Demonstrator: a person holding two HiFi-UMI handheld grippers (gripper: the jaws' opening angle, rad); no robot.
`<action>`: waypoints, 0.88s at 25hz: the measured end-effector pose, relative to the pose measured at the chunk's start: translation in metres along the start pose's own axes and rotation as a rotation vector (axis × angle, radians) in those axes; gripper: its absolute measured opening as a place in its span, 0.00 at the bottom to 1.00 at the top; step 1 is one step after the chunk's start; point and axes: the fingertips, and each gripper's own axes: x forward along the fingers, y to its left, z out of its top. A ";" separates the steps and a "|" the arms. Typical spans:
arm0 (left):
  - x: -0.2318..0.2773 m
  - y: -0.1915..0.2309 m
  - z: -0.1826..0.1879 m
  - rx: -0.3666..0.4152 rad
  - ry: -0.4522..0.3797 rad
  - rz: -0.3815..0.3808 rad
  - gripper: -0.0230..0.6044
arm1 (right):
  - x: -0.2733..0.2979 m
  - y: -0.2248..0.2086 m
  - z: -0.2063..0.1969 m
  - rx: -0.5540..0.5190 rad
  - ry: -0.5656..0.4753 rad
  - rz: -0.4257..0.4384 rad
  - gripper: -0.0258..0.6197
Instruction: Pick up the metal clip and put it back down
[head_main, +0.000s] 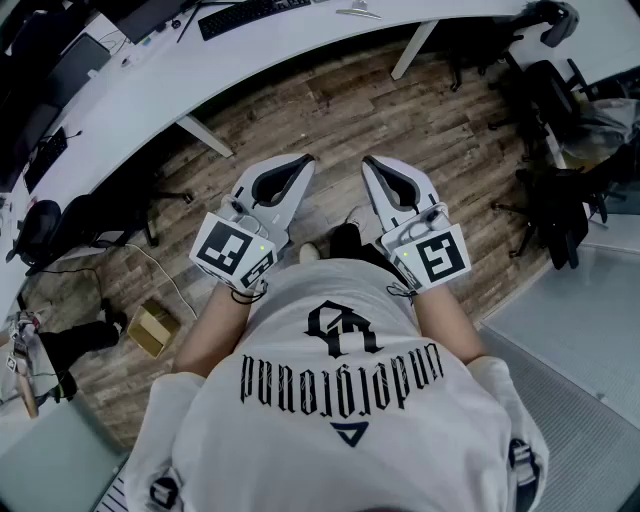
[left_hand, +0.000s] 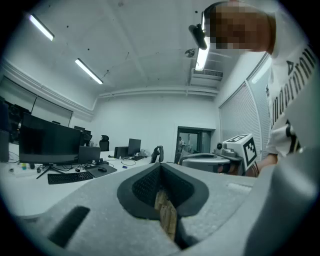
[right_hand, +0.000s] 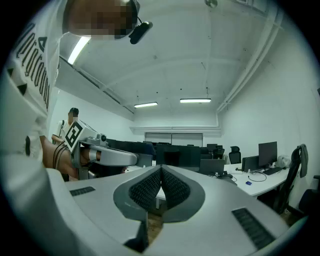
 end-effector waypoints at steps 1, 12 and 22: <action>0.004 0.003 0.000 -0.002 0.000 0.002 0.06 | 0.003 -0.004 -0.001 0.001 0.001 0.002 0.06; 0.047 0.038 -0.010 -0.031 0.033 0.023 0.06 | 0.022 -0.059 -0.010 0.025 0.006 0.022 0.06; 0.112 0.067 -0.018 -0.051 0.063 0.069 0.06 | 0.024 -0.146 -0.024 0.025 0.015 0.035 0.06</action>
